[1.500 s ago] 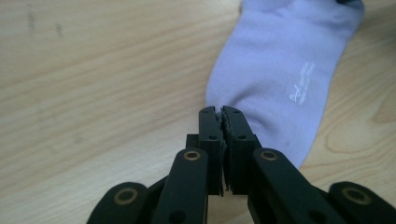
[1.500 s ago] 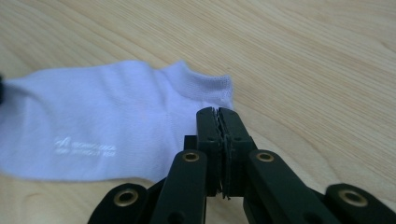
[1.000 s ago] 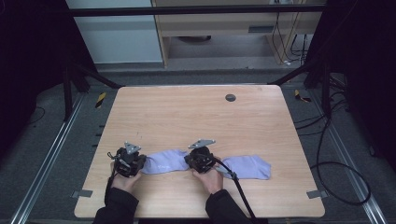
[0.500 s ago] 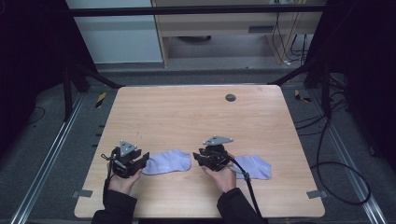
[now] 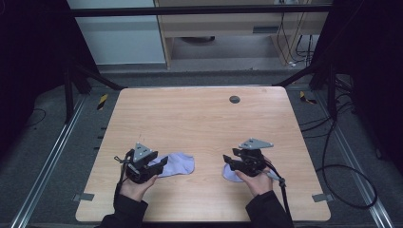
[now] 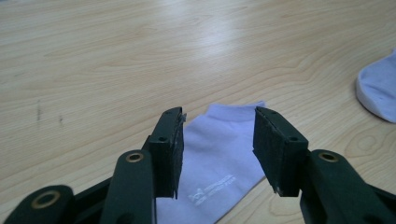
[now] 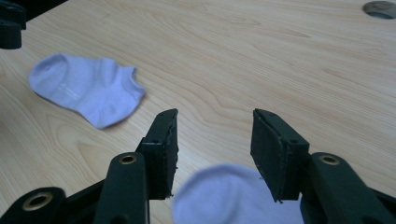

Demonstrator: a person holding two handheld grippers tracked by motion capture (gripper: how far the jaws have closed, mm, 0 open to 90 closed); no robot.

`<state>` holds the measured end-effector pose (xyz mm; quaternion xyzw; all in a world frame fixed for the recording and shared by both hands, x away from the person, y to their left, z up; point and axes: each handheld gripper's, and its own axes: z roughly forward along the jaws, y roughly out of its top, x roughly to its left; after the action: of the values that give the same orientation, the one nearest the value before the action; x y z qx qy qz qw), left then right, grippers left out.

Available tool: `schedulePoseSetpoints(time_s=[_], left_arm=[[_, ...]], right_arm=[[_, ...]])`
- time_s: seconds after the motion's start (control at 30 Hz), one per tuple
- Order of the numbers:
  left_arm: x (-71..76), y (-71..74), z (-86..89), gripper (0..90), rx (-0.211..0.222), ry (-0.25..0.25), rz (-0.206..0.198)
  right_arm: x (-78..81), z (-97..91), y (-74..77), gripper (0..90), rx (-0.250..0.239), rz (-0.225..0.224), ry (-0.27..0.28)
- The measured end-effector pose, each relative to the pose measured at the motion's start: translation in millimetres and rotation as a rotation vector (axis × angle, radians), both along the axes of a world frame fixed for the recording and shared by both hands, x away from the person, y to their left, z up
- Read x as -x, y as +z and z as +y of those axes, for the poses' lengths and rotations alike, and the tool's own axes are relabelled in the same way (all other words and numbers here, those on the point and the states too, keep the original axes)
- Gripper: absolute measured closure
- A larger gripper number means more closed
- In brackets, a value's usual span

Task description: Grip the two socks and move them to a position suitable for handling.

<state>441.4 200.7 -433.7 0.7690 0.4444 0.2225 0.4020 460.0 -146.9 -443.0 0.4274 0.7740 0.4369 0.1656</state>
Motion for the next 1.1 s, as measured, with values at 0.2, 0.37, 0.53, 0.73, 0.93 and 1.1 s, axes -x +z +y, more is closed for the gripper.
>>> schedulePoseSetpoints(time_s=[0.2, 0.37, 0.53, 0.73, 0.93, 1.1], left_arm=[[-3.2, -0.4, -21.8, 51.9, 0.000, -0.034, -0.006], [-7.0, -5.6, -46.6, 50.9, -0.020, -0.070, -0.001], [-8.2, -5.7, -65.1, 50.4, -0.026, -0.104, -0.005], [-11.7, -9.2, -92.0, 50.0, -0.036, -0.151, -0.001], [-15.8, -15.6, -119.1, 50.4, -0.045, -0.184, 0.003], [-19.0, -21.1, -139.7, 51.4, -0.059, -0.205, 0.002]], right_arm=[[15.0, -39.8, 1.1, 49.3, 0.009, -0.027, -0.050], [26.9, -73.6, -3.5, 47.3, 0.018, -0.032, -0.096], [30.2, -90.2, -5.8, 46.5, 0.025, -0.036, -0.124], [28.1, -107.4, -10.2, 48.4, 0.030, -0.027, -0.164], [24.3, -114.0, -17.7, 51.9, 0.047, -0.001, -0.168], [19.6, -115.5, -26.9, 55.5, 0.092, 0.022, -0.168]])
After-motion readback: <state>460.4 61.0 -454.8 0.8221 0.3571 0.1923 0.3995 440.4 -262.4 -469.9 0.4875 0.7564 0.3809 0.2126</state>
